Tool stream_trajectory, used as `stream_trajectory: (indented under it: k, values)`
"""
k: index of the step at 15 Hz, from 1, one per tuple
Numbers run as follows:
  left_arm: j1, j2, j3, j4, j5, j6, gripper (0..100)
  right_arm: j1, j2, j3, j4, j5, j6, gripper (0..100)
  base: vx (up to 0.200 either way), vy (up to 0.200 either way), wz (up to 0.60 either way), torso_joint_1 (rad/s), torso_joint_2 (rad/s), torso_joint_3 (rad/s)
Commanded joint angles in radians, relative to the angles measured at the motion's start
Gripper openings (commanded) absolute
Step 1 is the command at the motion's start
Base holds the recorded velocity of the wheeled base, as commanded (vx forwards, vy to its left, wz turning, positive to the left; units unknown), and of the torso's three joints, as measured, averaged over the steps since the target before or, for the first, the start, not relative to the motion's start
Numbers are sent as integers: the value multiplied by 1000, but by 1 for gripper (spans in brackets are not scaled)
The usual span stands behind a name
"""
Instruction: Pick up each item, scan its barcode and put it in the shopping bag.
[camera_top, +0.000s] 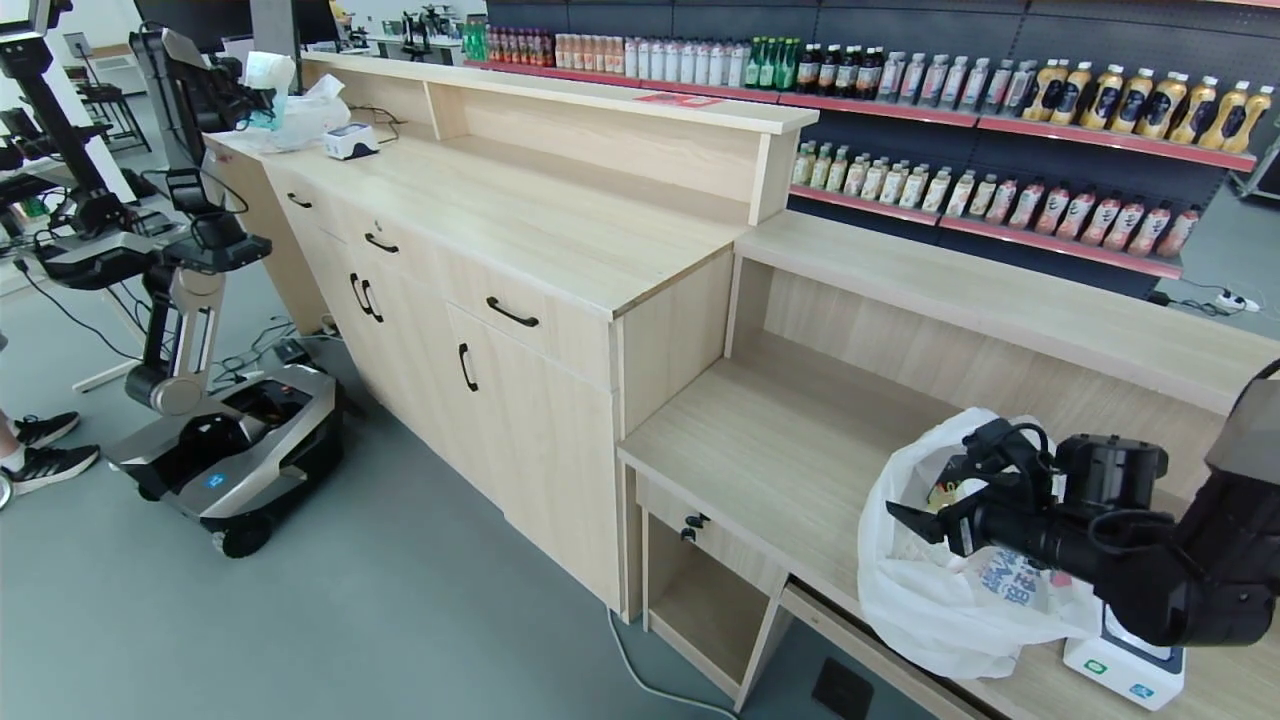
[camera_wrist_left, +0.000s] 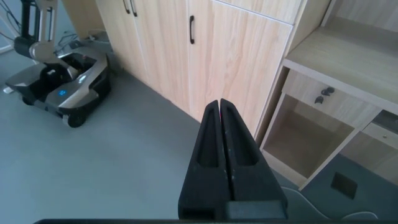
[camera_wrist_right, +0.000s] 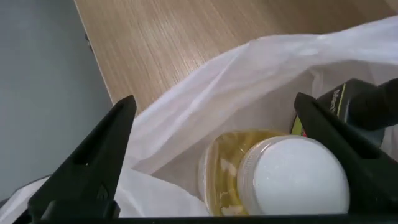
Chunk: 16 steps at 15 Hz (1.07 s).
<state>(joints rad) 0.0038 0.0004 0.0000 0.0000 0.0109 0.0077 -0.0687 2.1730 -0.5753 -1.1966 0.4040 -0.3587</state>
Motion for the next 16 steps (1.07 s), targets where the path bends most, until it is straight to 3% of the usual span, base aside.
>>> stream_trajectory:
  k: [1, 3, 4, 6, 9, 12, 16]
  values:
    - [1, 0, 0, 0, 0, 0, 0, 4, -257, 37, 114, -40, -2, 100, 0, 0, 0, 0, 0, 0]
    - [1, 0, 0, 0, 0, 0, 0, -14, -380, 51, 195, -122, -6, 100, 0, 0, 0, 0, 0, 0]
    - [1, 0, 0, 0, 1, 0, 0, -68, -486, 54, 246, -148, -36, 100, 0, 0, 0, 0, 0, 0]
    - [1, 0, 0, 0, 0, 0, 0, -177, -553, 61, 250, -136, -137, 100, 0, 0, -300, 1, -1, 1]
    - [1, 0, 0, 0, 1, 0, 0, -235, -645, 78, 242, -131, -140, 100, 0, 0, -600, 6, 2, 2]
    - [1, 0, 0, 0, 0, 0, 0, -252, -739, 140, 255, -191, -85, 100, 0, 0, -600, 1, 2, 4]
    - [1, 0, 0, 0, 0, 0, 0, -204, -881, 229, 310, -381, -31, 100, 0, 0, -600, 0, 6, 2]
